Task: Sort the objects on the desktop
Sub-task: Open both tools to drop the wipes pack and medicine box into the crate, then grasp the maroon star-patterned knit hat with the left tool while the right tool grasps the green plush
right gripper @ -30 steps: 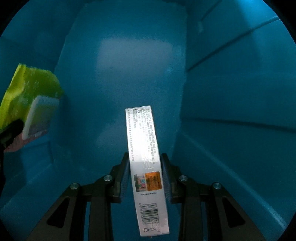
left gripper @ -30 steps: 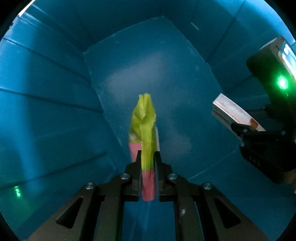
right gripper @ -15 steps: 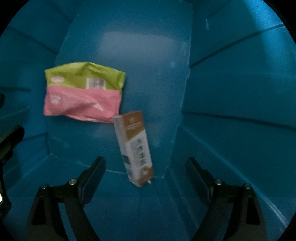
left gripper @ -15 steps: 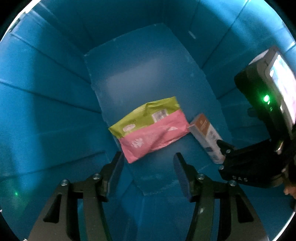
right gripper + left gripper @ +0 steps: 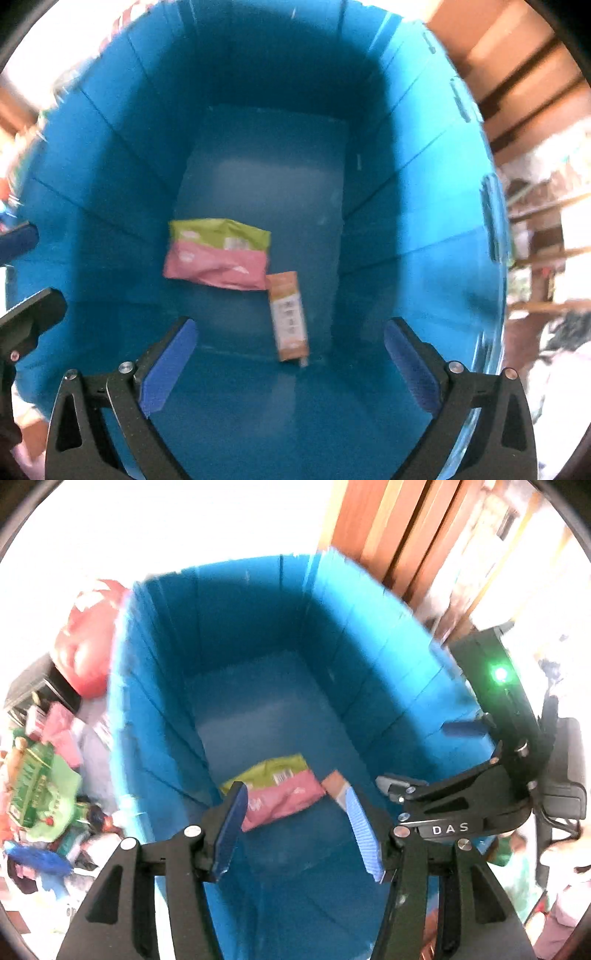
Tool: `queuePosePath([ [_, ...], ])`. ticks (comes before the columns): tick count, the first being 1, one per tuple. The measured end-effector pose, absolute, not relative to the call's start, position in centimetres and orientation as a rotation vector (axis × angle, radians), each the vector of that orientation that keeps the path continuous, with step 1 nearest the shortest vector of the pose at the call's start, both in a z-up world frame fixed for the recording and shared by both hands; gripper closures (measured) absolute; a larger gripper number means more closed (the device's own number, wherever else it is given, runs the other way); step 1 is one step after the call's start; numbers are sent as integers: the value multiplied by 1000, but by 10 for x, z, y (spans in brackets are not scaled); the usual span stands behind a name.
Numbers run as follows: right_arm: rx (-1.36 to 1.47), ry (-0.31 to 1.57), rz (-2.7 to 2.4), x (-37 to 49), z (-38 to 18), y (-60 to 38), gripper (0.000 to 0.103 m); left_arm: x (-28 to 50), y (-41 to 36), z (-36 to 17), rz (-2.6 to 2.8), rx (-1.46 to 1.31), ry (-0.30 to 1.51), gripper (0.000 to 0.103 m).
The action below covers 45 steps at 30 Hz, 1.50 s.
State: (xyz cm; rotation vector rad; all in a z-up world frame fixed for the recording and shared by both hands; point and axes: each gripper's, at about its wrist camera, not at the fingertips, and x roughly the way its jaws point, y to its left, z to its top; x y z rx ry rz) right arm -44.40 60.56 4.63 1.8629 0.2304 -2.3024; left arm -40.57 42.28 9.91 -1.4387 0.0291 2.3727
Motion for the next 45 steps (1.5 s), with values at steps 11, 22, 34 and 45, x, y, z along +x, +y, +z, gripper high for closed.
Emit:
queuePosePath([
  [11,1314,-284,-2356,-366,130,566,0,-337,325,140,2683,-1180,-72,48],
  [22,1048,-264,-2254,-294,166,429,0,-265,124,98,2891,-1116,-173,48],
  [34,1143,-202,-2291,-307,84,251,0,-230,-129,-9,3186,-1373,-113,48],
  [45,1451,-150,-2251,-363,-37,194,0,-278,-157,-94,3105,-1439,-307,48],
])
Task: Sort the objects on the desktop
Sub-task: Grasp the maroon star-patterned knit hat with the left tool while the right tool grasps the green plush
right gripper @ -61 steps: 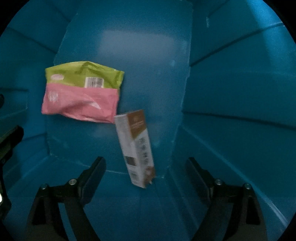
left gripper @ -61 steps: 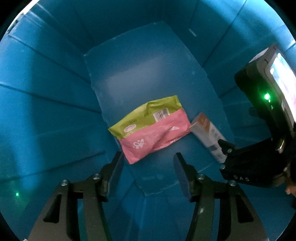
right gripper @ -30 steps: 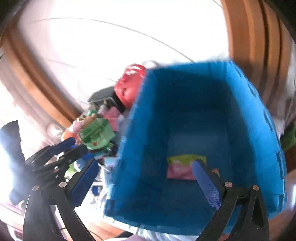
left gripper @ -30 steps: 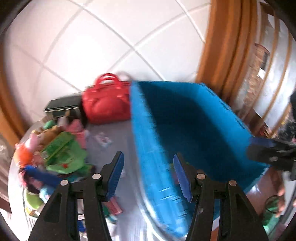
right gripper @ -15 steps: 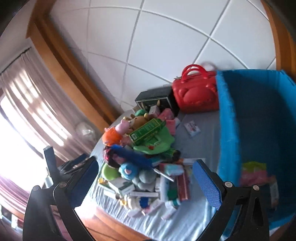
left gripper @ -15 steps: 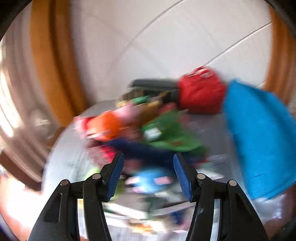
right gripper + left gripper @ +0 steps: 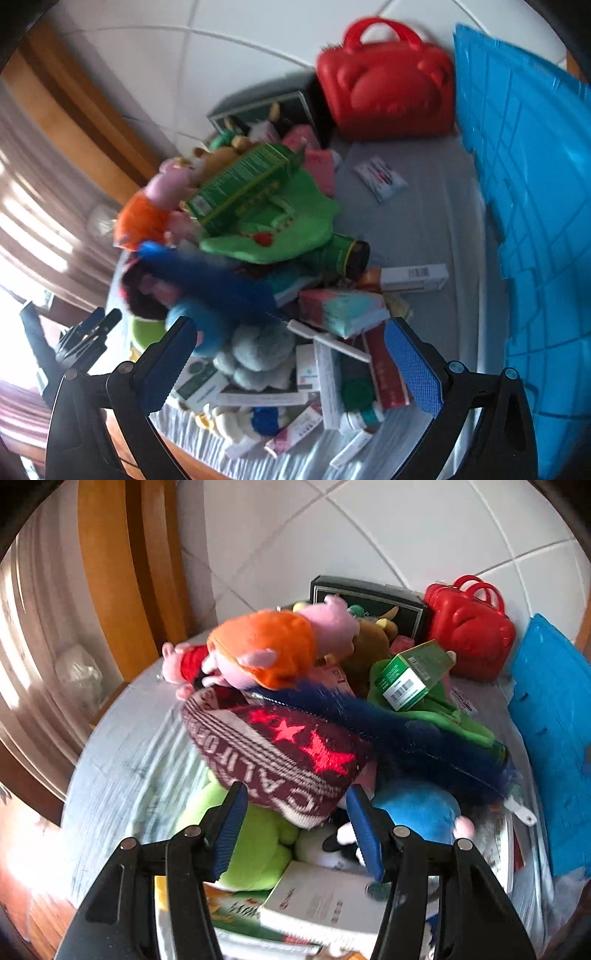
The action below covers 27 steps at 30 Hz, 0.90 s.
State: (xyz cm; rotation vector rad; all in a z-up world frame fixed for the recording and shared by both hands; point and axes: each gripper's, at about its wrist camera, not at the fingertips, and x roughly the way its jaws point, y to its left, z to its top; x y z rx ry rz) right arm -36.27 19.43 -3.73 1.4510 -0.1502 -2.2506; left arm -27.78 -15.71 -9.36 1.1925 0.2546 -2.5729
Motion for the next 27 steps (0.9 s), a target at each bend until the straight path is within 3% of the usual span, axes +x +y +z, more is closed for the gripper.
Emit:
queuePosePath([
  [7,1489,-136,-2248,-395,-60,186,0,-320,-163,-115,-2523,1202,269,48],
  [12,1517,-168,-2188,-421,-78,174,0,-314,-156,-105,-2527,1168,266,48],
  [16,1553,-174,-2145,-437,-96,157,0,-326,-173,-126,-2420,1220,231,42],
  [19,1579,-209,-2135,-449,-110,149,0,-323,-188,-126,-2440,1193,295,42],
  [24,1607,-190,-2153,-481,-131,140,0,-320,-203,-123,-2474,1183,358,70],
  [27,1659,-166,-2137,-504,-143,135,0,-314,-209,-118,-2473,1153,376,73],
])
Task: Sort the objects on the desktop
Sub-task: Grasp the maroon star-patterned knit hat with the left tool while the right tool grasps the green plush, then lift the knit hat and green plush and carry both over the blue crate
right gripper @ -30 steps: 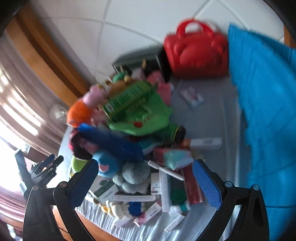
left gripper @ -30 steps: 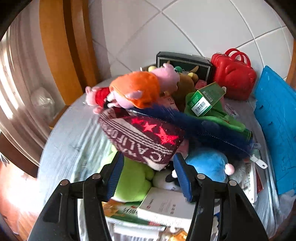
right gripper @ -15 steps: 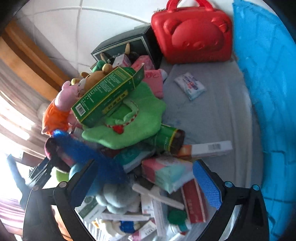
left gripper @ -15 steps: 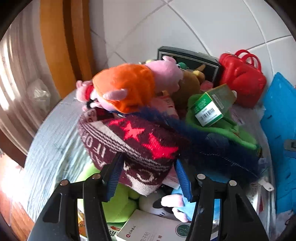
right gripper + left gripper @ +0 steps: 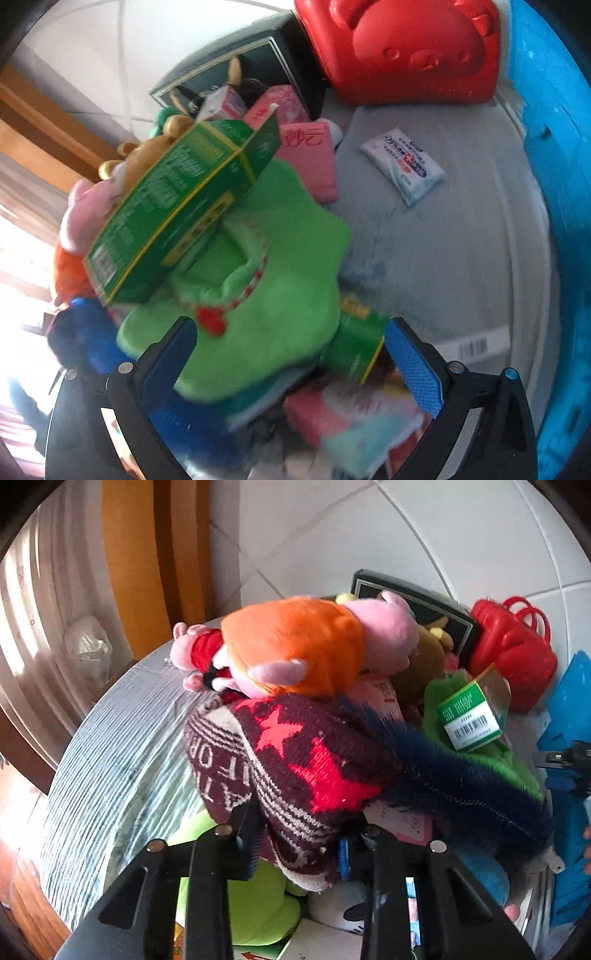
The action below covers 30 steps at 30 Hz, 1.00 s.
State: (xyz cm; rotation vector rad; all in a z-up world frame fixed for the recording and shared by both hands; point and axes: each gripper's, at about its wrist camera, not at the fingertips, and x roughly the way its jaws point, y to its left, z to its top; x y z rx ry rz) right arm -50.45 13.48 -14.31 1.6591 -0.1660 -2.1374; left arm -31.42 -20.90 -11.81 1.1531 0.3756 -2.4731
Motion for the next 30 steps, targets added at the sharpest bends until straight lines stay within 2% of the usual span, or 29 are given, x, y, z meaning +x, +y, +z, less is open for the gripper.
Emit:
queuePosePath([
  [2,1691,-162,-2105,-514,-152,130,0,-318,-216,-121,-2449,1143,387,72],
  [5,1732,-138,-2042,-524,-170,115,0,-326,-220,-135,-2391,1202,367,60],
  [9,1745,-146,-1983,-532,-184,101,0,-328,-218,-143,-2380,1195,322,60],
  [10,1747,-136,-1982,-532,-185,98,12,-328,-217,-143,-2384,1186,314,64],
  [11,1727,-138,-1982,-531,-183,95,22,-327,-217,-142,-2378,1176,297,84],
  [13,1697,-123,-1999,-528,-175,93,55,-325,-217,-138,-2393,1157,280,90],
  [14,1659,-61,-2040,-522,-165,91,62,-324,-216,-136,-2399,1142,283,91],
  [16,1599,-5,-2063,-509,-150,88,84,-320,-215,-128,-2416,1111,264,92],
  [20,1463,88,-2098,-473,-118,87,89,-308,-208,-102,-2425,1016,222,93],
  [30,1154,30,-2188,-426,-7,98,91,-266,-183,-22,-2582,806,199,93],
])
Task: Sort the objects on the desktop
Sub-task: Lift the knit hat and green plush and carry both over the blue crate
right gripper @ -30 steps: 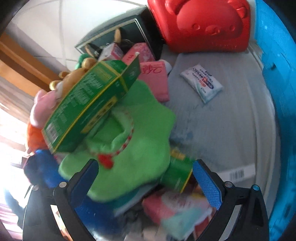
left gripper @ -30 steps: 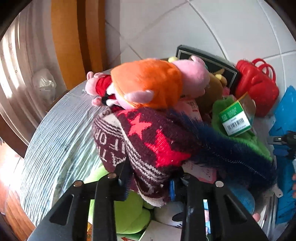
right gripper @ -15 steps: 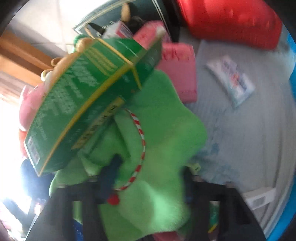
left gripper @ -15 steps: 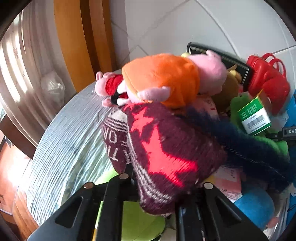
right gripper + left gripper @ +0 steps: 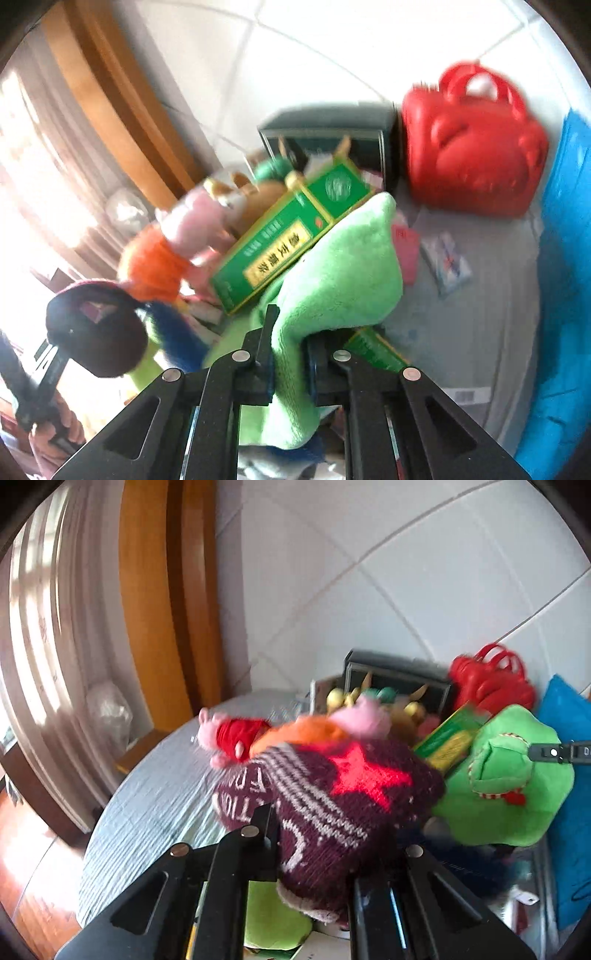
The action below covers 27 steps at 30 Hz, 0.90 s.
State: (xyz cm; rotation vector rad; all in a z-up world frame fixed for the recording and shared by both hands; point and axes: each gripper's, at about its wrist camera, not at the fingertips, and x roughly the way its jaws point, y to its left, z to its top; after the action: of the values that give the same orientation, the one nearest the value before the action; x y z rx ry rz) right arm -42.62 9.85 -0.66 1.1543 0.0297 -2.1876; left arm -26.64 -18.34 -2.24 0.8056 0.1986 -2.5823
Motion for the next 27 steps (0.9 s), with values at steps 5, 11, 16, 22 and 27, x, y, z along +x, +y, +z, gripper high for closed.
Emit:
queuePosePath([
  [5,1030,69,-2201,-403,41,92,94,-248,-170,11,-2656,710,169,93],
  [11,945,57,-2227,-375,77,99,94,-230,-153,47,-2742,627,144,93],
  [16,873,20,-2291,-353,108,128,94,-224,-128,68,-2796,588,118,93],
  [22,793,-29,-2407,-326,143,186,94,-224,-88,85,-2881,550,89,93],
  [27,756,-60,-2537,-310,172,248,94,-234,-39,98,-2977,550,57,93],
])
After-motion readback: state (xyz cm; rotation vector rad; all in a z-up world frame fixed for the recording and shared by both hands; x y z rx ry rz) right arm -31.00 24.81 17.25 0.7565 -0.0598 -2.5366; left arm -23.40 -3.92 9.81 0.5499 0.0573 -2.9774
